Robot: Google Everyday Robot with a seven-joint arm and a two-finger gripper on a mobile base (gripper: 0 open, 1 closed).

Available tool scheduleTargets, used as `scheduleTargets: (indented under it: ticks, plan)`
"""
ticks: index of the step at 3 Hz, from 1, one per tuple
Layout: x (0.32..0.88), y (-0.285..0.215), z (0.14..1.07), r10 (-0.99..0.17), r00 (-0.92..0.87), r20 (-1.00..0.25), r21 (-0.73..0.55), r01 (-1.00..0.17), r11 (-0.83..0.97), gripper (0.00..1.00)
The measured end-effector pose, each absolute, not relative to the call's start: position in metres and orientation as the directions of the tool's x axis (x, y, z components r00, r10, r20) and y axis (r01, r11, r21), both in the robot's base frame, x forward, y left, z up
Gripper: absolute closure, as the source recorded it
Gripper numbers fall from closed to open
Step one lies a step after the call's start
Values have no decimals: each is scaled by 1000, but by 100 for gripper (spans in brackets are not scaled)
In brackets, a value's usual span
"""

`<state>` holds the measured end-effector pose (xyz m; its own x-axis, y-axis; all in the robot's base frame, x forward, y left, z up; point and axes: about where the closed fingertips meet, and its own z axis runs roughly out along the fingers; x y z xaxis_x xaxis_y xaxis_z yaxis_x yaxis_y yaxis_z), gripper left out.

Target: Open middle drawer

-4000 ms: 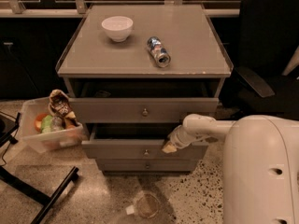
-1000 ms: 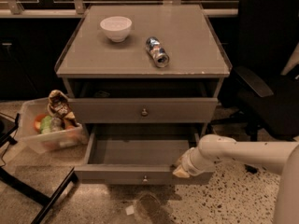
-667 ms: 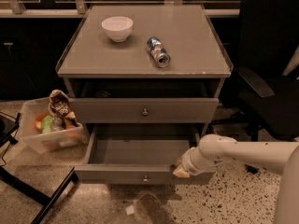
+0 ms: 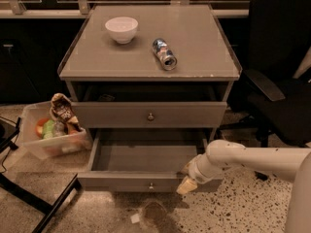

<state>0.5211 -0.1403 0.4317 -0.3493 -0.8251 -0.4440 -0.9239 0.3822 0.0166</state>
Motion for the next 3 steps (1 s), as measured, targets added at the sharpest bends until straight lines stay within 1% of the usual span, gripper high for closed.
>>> scheduleTargets:
  ticks: [1,3]
  plan:
    - [521,-140,433,-825,-349,-444,17,-924,382,0]
    - [457,-133,443,-839,-366,-403,70,-926,370,0]
